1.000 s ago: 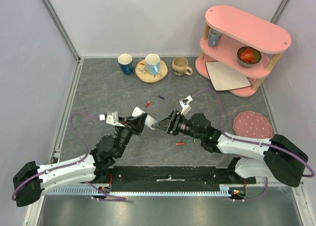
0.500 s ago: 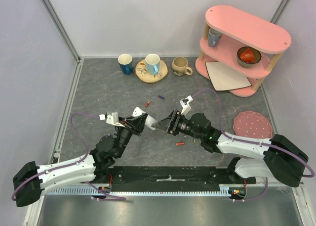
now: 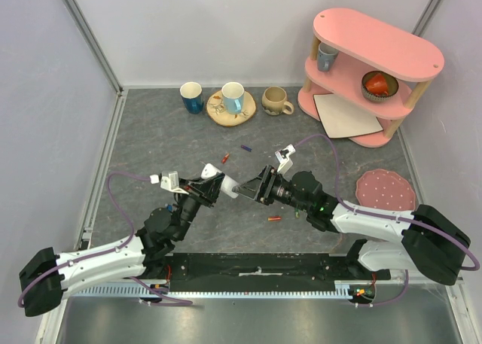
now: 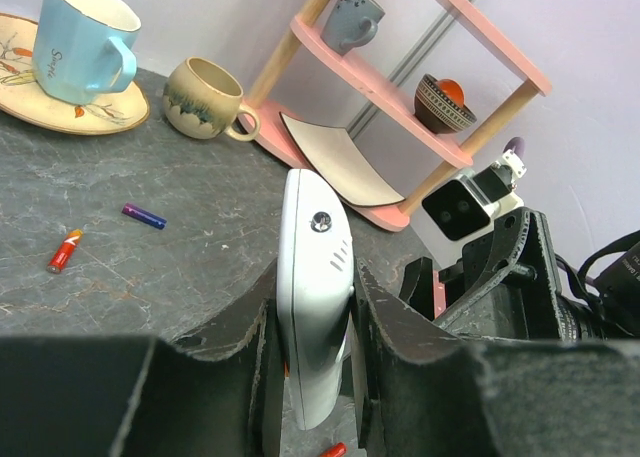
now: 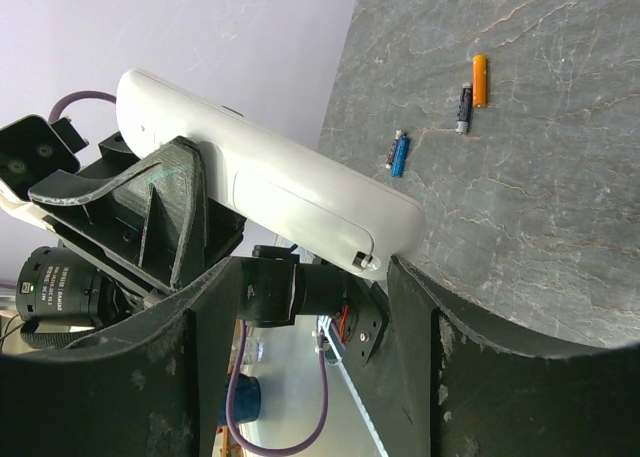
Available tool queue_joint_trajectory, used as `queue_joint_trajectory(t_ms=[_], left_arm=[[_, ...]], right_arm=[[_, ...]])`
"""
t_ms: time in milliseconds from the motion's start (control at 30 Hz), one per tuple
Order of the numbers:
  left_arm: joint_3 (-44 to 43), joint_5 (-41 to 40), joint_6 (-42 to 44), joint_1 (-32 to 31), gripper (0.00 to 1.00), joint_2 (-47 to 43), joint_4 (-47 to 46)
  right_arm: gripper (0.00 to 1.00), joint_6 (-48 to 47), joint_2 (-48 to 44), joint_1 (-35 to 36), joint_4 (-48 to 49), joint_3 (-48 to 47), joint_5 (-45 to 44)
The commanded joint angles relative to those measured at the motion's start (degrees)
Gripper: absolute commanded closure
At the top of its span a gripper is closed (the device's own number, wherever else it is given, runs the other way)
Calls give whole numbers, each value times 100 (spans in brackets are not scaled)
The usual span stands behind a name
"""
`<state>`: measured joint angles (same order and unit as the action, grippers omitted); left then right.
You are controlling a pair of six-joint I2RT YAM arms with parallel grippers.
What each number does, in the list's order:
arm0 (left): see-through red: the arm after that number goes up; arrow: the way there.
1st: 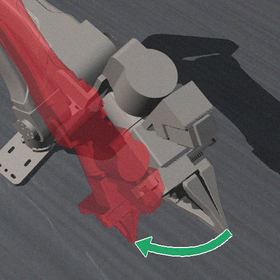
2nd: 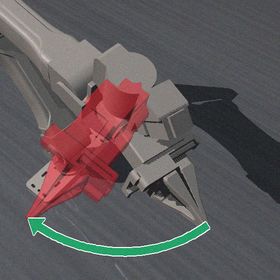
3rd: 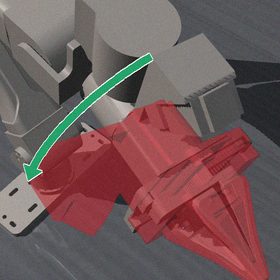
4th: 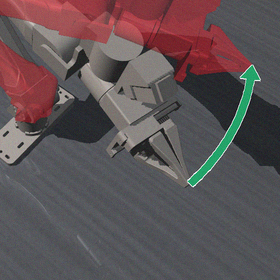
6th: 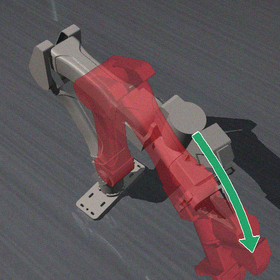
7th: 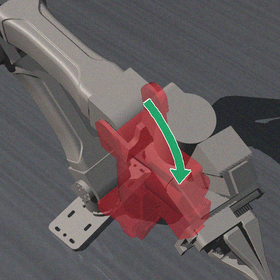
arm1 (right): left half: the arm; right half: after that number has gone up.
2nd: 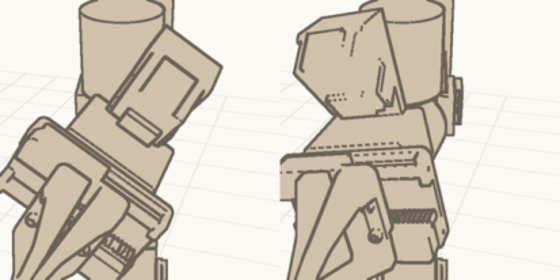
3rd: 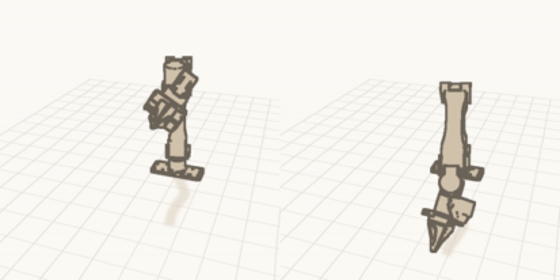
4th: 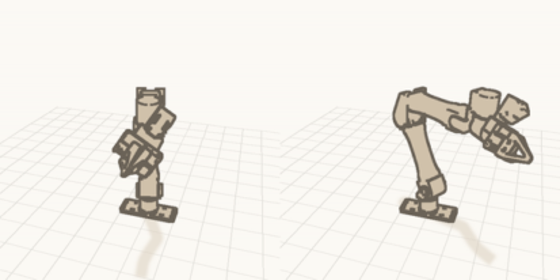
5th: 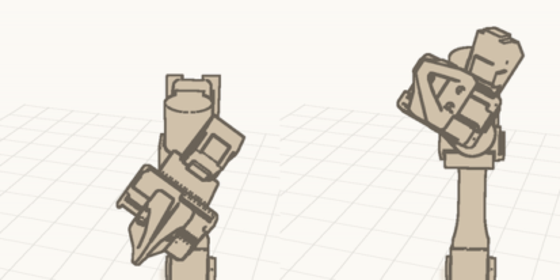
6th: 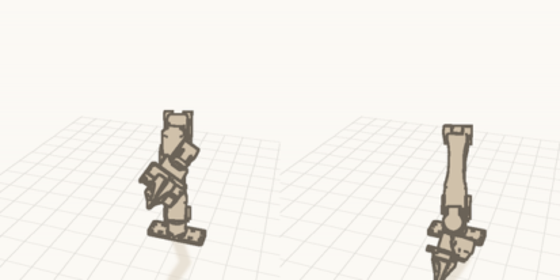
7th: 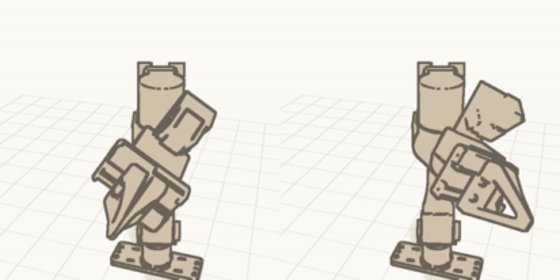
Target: Load the batteries into the remote control
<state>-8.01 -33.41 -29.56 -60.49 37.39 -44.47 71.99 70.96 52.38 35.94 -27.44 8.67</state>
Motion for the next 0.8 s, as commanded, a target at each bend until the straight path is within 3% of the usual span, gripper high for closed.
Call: queue_joint_trajectory(t_ms=[0, 767], left_arm=[[28, 238, -296, -16, 98, -30, -510], [-113, 212, -357, -24, 98, 542, -686]], right_arm=[[32, -35, 14, -17, 255, -112, -67], [32, -27, 58, -9, 317, -227, 74]])
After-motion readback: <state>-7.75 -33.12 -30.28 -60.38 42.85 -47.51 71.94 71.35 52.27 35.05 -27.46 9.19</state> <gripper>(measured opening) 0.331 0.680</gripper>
